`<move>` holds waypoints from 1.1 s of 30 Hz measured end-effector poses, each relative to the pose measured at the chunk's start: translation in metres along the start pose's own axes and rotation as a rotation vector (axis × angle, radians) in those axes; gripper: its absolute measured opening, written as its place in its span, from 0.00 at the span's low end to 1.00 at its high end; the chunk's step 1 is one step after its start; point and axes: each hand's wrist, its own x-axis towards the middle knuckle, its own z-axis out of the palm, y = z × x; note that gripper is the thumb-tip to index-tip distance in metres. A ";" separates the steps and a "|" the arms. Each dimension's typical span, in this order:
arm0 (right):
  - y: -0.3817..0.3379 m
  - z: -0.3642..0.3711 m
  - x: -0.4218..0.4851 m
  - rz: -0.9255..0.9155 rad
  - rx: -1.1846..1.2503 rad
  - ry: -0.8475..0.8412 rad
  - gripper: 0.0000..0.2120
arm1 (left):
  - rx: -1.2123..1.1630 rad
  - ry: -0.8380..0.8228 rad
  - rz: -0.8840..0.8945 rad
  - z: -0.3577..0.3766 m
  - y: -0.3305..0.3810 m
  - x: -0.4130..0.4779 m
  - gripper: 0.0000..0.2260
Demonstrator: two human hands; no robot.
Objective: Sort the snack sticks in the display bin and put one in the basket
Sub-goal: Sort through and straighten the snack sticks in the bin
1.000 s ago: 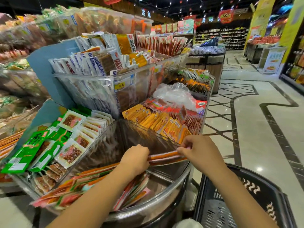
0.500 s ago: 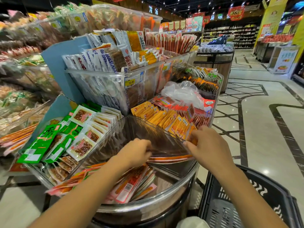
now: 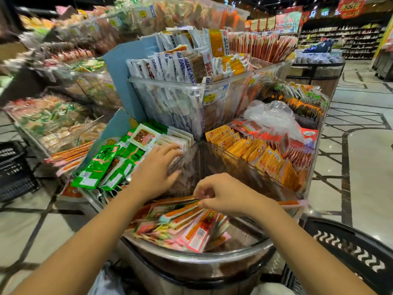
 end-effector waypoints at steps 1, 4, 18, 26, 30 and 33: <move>-0.001 0.005 0.003 -0.016 0.021 -0.042 0.08 | -0.005 -0.008 0.002 0.002 -0.002 0.000 0.20; 0.007 0.022 0.003 -0.010 0.091 -0.112 0.11 | -0.054 -0.011 -0.005 0.006 -0.008 -0.001 0.20; 0.010 0.033 -0.010 -0.045 0.103 -0.276 0.17 | -0.127 0.017 -0.041 0.011 -0.008 -0.002 0.18; 0.007 0.035 -0.009 -0.069 0.132 -0.229 0.17 | -0.140 0.026 -0.051 0.010 -0.007 -0.003 0.18; 0.007 0.039 -0.006 -0.099 0.099 -0.214 0.19 | -0.142 0.027 -0.058 0.010 -0.006 -0.003 0.18; 0.007 0.040 -0.005 -0.111 0.061 -0.222 0.18 | -0.144 0.031 -0.060 0.010 -0.006 -0.004 0.18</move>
